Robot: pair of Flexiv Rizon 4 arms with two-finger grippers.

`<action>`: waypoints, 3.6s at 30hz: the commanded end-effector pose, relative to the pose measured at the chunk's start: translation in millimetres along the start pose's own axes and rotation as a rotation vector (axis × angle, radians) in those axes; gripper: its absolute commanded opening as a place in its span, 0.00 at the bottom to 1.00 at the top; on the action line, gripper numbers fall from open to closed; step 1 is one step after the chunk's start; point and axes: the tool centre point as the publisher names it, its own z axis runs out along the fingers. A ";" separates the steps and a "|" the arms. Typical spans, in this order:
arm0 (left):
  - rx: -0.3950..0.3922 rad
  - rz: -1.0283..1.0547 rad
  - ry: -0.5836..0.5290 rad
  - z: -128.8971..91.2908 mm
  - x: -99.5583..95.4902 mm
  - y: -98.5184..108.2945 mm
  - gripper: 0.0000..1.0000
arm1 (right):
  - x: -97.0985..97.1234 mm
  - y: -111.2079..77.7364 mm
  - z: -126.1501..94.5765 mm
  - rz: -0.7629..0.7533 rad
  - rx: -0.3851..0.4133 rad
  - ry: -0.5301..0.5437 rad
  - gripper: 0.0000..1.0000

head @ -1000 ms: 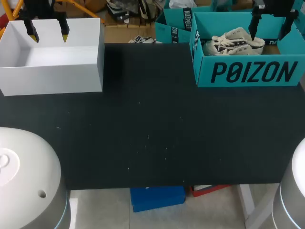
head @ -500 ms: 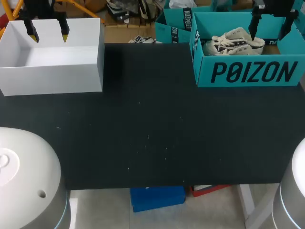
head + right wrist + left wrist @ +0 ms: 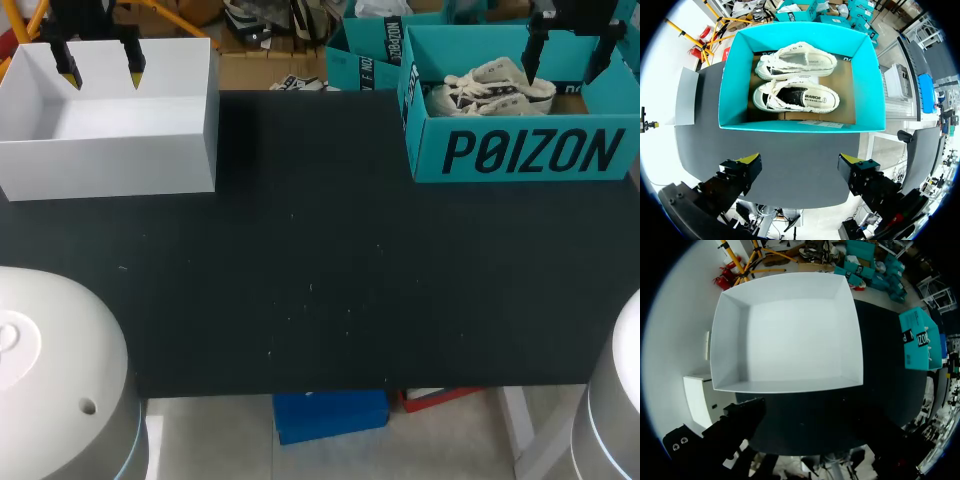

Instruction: Take the shoe out of the shoebox, open the shoe tongue, remove and reinsert the insole, then place the shoe into the shoebox

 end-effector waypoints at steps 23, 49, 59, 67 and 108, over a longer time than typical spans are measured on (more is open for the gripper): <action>-0.001 -0.002 -0.003 -0.7 0.7 0.8 1.00 | -14.7 18.5 -29.9 -1.609 -0.063 0.070 1.00; -0.001 -0.002 -0.003 -0.7 0.7 0.8 1.00 | 4.4 76.5 -2.3 -1.632 0.018 0.006 1.00; -0.001 -0.002 -0.003 -0.7 0.7 0.8 1.00 | 6.6 114.3 24.4 -1.624 0.025 -0.028 0.47; -0.001 -0.002 -0.003 -0.7 0.7 0.8 1.00 | 10.5 126.2 57.1 -1.624 0.005 -0.007 0.44; -0.001 -0.002 -0.003 -0.7 0.7 0.8 1.00 | 5.1 153.6 189.6 -1.615 0.004 0.085 0.27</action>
